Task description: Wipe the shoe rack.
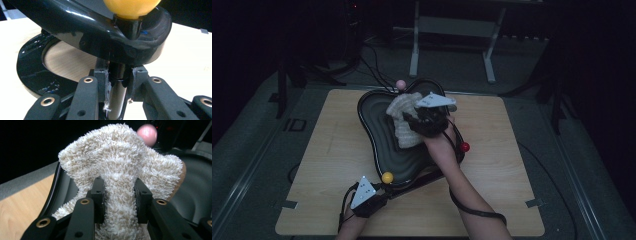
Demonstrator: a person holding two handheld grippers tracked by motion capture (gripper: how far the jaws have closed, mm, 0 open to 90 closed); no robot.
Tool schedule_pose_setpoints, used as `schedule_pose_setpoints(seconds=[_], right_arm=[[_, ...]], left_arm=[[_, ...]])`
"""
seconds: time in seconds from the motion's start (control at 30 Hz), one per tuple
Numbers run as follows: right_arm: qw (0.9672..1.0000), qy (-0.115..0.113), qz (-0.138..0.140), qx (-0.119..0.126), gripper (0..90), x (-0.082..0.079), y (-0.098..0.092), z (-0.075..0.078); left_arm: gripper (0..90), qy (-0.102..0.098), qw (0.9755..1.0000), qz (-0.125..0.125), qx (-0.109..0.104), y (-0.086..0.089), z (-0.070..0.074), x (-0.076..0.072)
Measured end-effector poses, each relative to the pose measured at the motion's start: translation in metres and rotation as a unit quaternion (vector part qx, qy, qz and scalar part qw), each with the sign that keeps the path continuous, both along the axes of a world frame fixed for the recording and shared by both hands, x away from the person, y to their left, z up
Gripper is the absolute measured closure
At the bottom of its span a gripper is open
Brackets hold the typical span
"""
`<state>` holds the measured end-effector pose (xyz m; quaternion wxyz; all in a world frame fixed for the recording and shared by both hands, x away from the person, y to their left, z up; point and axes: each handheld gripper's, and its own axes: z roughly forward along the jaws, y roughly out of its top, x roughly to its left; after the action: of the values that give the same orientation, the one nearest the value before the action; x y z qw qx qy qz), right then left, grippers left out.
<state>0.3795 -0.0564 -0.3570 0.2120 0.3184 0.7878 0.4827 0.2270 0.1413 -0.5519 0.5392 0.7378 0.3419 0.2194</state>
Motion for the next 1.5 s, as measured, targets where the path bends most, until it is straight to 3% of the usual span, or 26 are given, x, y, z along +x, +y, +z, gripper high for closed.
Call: schedule_pose_setpoints(seconds=[0.13, 0.23, 0.33, 0.43, 0.5, 0.67, 0.97, 1.2, 1.5], right_arm=[[0.9999, 0.008, -0.012, -0.008, 68.2, 0.027, 0.018, 0.006], [0.9997, 0.011, -0.014, -0.013, 68.1, 0.037, 0.024, 0.004], [0.9985, 0.005, -0.022, -0.051, 68.0, 0.046, 0.033, -0.005], [0.9972, 0.006, -0.024, -0.07, 68.1, 0.05, 0.036, -0.018], [0.9979, 0.015, -0.023, -0.058, 68.2, 0.048, 0.033, -0.02], [0.9978, 0.019, -0.018, -0.061, 68.4, 0.039, 0.025, -0.028], [0.9978, 0.01, -0.017, -0.063, 68.6, 0.018, 0.014, -0.043], [0.9971, 0.008, -0.013, -0.074, 68.8, 0.005, 0.01, -0.051], [0.9975, 0.009, 0.003, -0.07, 68.7, -0.013, -0.004, -0.064]], left_arm=[[72.7, 0.001, 1.0, -0.001, 0.001, 0.0, 0.0, 0.0], [72.8, 0.002, 1.0, -0.002, 0.002, 0.0, 0.001, 0.0], [72.8, 0.003, 1.0, 0.0, 0.004, -0.001, 0.001, 0.0], [73.0, 0.003, 1.0, -0.001, 0.004, -0.001, 0.001, 0.0], [72.9, 0.005, 1.0, -0.002, 0.002, -0.001, 0.001, 0.0], [72.8, 0.004, 1.0, -0.002, 0.0, -0.002, 0.0, 0.0], [71.6, 0.04, 0.999, 0.002, -0.018, -0.002, 0.004, 0.002], [72.0, 0.036, 0.9993, 0.004, -0.007, -0.008, 0.005, 0.003], [72.5, 0.03, 0.9995, 0.005, -0.003, -0.008, 0.004, 0.002]])
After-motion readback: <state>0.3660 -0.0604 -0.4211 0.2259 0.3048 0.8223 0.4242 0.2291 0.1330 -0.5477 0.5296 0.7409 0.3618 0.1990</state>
